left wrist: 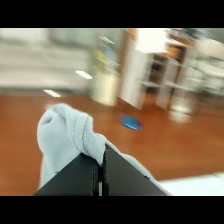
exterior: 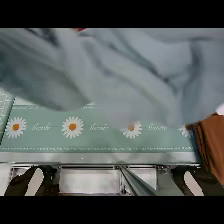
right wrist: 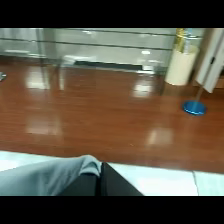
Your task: Fold the shirts.
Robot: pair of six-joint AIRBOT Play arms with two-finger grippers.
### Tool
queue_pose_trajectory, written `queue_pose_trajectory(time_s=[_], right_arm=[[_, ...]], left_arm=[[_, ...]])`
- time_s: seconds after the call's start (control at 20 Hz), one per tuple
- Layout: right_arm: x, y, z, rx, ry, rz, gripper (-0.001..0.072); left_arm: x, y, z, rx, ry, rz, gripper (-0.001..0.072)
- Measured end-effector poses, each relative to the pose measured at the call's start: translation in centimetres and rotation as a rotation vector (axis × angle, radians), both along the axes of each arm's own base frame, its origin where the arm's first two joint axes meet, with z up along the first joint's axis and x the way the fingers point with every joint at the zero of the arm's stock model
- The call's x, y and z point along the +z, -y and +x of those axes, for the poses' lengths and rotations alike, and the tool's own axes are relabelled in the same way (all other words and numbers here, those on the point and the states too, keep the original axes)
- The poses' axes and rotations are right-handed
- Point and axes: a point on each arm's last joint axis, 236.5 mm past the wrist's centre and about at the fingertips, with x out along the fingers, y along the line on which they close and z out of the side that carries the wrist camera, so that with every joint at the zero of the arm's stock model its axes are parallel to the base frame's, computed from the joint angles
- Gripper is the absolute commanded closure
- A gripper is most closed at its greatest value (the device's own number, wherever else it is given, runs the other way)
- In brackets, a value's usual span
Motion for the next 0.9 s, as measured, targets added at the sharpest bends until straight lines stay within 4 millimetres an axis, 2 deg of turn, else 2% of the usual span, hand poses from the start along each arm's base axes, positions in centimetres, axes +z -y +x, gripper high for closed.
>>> queue_pose_trajectory(time_s=[0.15,0.3,0.35,0.5,0.65,0.8,0.9], right_arm=[[-2.5,1.7,-2.6,-0.091,-0.081,-0.003,0.0689],[-7.2,2.8,-3.2,-0.143,-0.217,0.021,0.0689],[-9.1,3.0,-3.3,-0.154,-0.274,0.031,0.0689],[-15.6,3.2,-2.7,-0.164,-0.459,0.063,0.0689],[-22.5,3.3,-1.3,-0.163,-0.641,0.093,0.0689],[-29.2,3.7,1.2,-0.170,-0.791,0.118,0.0689],[-33.1,4.1,3.7,-0.175,-0.865,0.132,0.0689]], left_arm=[[0.0,-1.6,-3.5,0.158,0.019,0.069,0.0688],[-3.2,-3.8,-4.0,0.262,-0.076,0.069,0.0688],[-5.4,-4.3,-3.4,0.269,-0.144,0.053,0.0688],[-13.9,-4.7,-0.6,0.213,-0.384,-0.027,0.0688],[-24.8,-2.8,2.3,0.058,-0.662,-0.150,0.0688],[-35.1,-1.2,4.2,-0.042,-0.882,-0.254,0.0688],[-40.7,-0.4,5.6,-0.065,-0.980,-0.306,0.0688]])
